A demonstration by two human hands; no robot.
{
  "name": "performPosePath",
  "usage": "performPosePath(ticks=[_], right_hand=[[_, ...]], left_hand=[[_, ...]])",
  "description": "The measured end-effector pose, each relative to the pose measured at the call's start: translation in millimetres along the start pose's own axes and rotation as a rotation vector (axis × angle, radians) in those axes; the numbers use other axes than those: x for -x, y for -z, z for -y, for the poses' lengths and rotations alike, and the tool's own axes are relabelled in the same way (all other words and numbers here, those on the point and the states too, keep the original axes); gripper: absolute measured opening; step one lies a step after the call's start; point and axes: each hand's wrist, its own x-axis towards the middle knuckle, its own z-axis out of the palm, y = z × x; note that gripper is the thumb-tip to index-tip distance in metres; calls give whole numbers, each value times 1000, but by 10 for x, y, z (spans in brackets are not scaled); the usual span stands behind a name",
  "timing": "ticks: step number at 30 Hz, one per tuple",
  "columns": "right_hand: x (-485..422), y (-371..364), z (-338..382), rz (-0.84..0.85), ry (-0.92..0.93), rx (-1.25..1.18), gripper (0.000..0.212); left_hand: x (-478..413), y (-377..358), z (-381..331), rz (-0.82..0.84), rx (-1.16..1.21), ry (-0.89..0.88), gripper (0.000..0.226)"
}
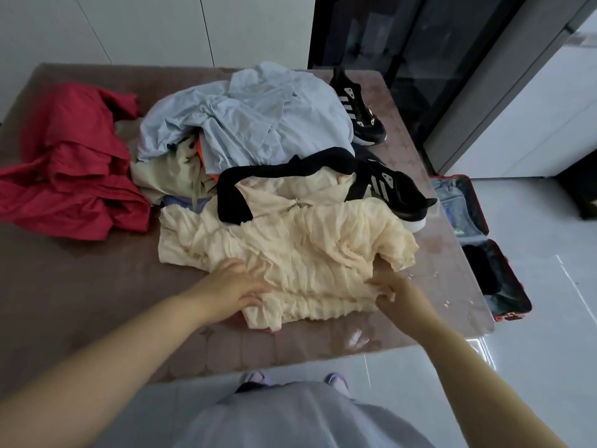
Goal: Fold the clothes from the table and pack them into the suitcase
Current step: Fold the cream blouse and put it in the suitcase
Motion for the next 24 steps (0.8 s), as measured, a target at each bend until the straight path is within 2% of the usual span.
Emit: performPosePath(ticks=[2, 3, 5, 7, 9, 10, 12, 15, 17, 20, 22, 24], right_hand=[[67, -181, -58, 71, -3, 70, 39], [100, -231, -67, 74, 2, 77, 38], [136, -242, -75, 54, 24, 90, 35], [162, -176, -54, 27, 52, 137, 29], [189, -72, 39, 28, 92, 174, 30], [184, -18, 104, 25, 120, 179, 37], [93, 92, 244, -54, 179, 149, 48], [-233, 270, 494, -238, 241, 91, 27], [-538, 379, 665, -315, 261, 91, 24], [-990, 544, 904, -324, 283, 112, 46], [-1232, 630, 1010, -242, 275, 168, 69], [-1431, 687, 1034, -109, 249, 284, 83]], left_hand=[[19, -115, 53, 113, -104, -17, 45], [44, -140, 91, 145, -123, -28, 59], [102, -124, 132, 141, -91, -100, 90], [170, -8, 115, 99, -72, -186, 99], [198, 162, 106, 32, -27, -197, 97], [182, 266, 117, -14, 9, -174, 96], [94, 490, 140, -217, 40, -125, 87], [-154, 807, 204, -600, 74, 1, 52], [-345, 979, 243, -736, 95, 146, 47], [-534, 1117, 294, -699, 64, 339, 50], [-585, 1138, 296, -571, 0, 414, 49], [-588, 1161, 303, -473, 24, 434, 47]])
